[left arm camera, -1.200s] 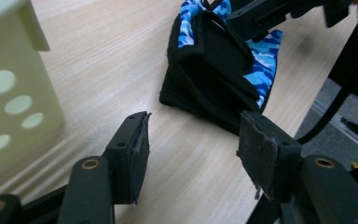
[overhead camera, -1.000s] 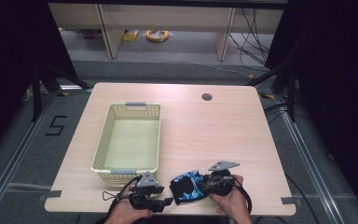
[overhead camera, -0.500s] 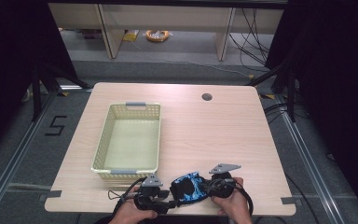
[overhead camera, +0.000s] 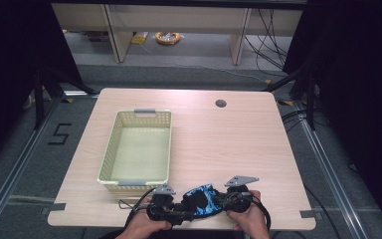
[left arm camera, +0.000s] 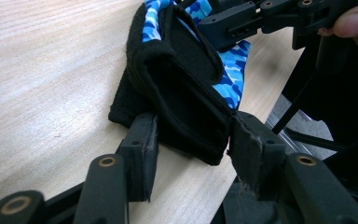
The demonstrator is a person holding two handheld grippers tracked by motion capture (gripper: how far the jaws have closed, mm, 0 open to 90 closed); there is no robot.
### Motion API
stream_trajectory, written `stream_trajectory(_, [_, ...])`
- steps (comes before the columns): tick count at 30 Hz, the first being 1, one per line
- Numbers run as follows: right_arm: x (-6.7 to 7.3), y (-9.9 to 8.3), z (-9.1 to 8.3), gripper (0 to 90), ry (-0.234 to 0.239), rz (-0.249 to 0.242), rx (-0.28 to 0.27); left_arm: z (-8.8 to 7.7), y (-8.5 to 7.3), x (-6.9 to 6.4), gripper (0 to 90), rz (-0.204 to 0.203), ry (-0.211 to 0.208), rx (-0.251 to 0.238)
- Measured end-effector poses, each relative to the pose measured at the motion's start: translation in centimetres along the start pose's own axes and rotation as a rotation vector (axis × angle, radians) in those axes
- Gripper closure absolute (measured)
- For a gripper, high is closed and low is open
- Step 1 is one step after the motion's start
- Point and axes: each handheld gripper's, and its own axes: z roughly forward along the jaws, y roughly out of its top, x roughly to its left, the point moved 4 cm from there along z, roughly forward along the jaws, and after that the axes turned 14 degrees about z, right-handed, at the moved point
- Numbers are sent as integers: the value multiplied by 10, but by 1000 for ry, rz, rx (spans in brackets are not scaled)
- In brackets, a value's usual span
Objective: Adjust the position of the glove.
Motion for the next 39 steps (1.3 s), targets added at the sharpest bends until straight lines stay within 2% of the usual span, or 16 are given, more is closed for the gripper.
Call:
stream_trajectory(3, [0,0,0,764,0,2,0,-4,1,0,486,-17,4,-8])
stream_trajectory(6, [1,-1,1,768,-1,0,-16,-10,1,2,487,6,34,-13])
stream_trajectory(9, [2,-4,-4,779,-18,13,18,-12,1,2,491,12,37,-1])
stream_trajectory(10, [2,-5,-1,784,-9,28,-32,-12,1,3,491,8,41,-3])
stream_trajectory(11, [3,-7,-5,787,-22,33,12,-13,0,3,491,7,48,6])
stream_trajectory(12, [1,-6,-5,789,-17,10,-3,-13,0,5,491,6,47,4])
stream_trajectory(14, [1,-8,-7,792,-20,31,6,-13,-1,6,499,-1,55,9])
stream_trajectory(16, [0,-8,-2,792,10,52,-62,-11,0,6,506,-5,62,7])
stream_trajectory(18, [0,-9,-3,792,16,69,-44,-9,-1,6,520,-2,55,21])
stream_trajectory(20, [-2,-9,-6,792,1,45,-20,-6,-1,6,531,0,60,25])
stream_trajectory(23, [-2,-8,-4,793,3,46,-39,-5,1,8,549,-5,71,30])
stream_trajectory(24, [-2,-8,-6,793,-2,37,-19,-5,2,8,558,-12,84,33])
stream_trajectory(25, [-1,-8,-3,793,15,51,-65,-3,2,10,575,-13,65,21])
stream_trajectory(26, [-2,-8,-5,793,6,44,-34,-2,3,10,594,-17,66,18])
stream_trajectory(31, [-3,-8,-6,793,3,37,-8,5,7,10,647,-27,77,4])
stream_trajectory(39, [-6,-7,-6,795,8,45,-38,11,9,11,764,-38,97,-22])
